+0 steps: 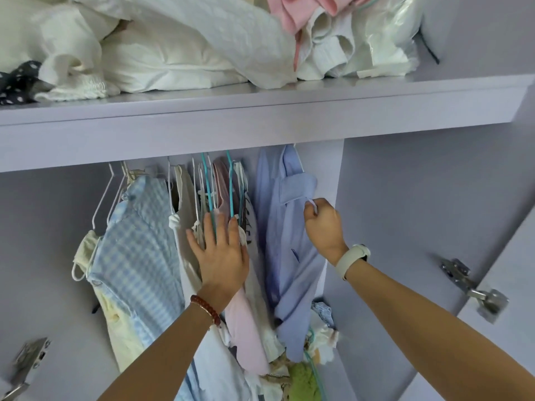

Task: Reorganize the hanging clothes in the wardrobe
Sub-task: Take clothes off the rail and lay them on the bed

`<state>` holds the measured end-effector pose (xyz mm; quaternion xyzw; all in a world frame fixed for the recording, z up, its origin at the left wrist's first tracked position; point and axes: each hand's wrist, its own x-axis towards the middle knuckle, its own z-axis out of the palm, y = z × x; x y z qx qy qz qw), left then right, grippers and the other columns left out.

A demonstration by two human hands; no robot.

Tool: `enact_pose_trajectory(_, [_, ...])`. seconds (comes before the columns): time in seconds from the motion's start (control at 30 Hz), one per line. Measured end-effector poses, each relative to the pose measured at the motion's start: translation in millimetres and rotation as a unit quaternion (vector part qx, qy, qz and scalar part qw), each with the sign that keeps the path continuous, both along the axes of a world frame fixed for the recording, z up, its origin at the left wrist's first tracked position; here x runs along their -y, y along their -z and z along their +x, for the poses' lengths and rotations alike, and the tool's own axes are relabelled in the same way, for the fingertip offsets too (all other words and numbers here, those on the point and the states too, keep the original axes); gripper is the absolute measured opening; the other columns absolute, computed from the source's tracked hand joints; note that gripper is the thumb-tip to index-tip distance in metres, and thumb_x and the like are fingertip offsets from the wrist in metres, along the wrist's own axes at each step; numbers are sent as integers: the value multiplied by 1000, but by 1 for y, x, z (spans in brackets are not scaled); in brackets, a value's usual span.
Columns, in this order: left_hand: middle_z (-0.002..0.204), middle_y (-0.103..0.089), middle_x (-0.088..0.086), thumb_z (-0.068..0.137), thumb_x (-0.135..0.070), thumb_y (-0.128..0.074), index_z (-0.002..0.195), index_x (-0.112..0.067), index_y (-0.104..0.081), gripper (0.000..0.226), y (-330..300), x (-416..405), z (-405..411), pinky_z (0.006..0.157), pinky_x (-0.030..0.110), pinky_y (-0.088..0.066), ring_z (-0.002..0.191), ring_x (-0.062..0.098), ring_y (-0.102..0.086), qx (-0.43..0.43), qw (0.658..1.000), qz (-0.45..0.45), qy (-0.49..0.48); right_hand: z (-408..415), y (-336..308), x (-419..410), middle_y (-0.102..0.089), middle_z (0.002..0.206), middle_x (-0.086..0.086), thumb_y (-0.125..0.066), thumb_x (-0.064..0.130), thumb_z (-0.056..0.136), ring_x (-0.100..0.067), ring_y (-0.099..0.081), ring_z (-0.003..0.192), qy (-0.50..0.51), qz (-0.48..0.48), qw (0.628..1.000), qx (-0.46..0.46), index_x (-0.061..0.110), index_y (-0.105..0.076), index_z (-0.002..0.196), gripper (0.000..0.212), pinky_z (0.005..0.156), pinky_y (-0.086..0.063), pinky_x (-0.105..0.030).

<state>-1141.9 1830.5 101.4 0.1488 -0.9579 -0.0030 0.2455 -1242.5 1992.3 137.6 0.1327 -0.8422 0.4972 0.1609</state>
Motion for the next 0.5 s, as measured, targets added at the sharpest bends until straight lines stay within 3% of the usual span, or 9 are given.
enact_pose_trajectory(0.13, [131,-52,18,74,-13,-66,118,-5,-59,46,-6,-25,3,100,69,-10,129,40,-38,-59,995,-41,65,32,25,-51,-42,51,4,-47,21,94,-13,-42,47,6,45,999,-16,12,-49,77,19,53,-30,-27])
enact_pose_trajectory(0.23, [129,-53,18,83,-25,-50,122,-4,-57,44,-8,-54,1,98,68,-23,125,39,-45,-87,985,-12,151,66,52,-94,-58,61,-13,-50,21,93,-34,-55,61,26,117,992,-30,3,-57,86,21,54,-31,-30])
enact_pose_trajectory(0.3, [134,-49,20,88,-34,-36,127,-1,-51,53,-6,-75,-1,98,66,-26,126,41,-42,-77,972,34,218,96,67,-124,-65,72,-19,-50,23,93,-39,-59,71,40,177,983,-30,1,-60,91,24,58,-36,-33])
enact_pose_trajectory(0.4, [136,-47,18,91,-37,-31,130,-2,-48,56,5,-106,0,102,65,-20,130,41,-37,-38,950,66,302,149,82,-167,-67,68,-16,-48,28,91,-39,-61,64,58,244,967,-39,4,-63,90,29,55,-43,-32])
enact_pose_trajectory(0.5, [114,-64,13,90,-30,-27,113,-4,-62,49,25,-144,11,97,67,-24,118,38,-52,-8,915,54,399,207,91,-205,-66,59,-10,-51,23,84,-34,-60,52,84,274,958,-9,7,-66,85,22,50,-44,-27])
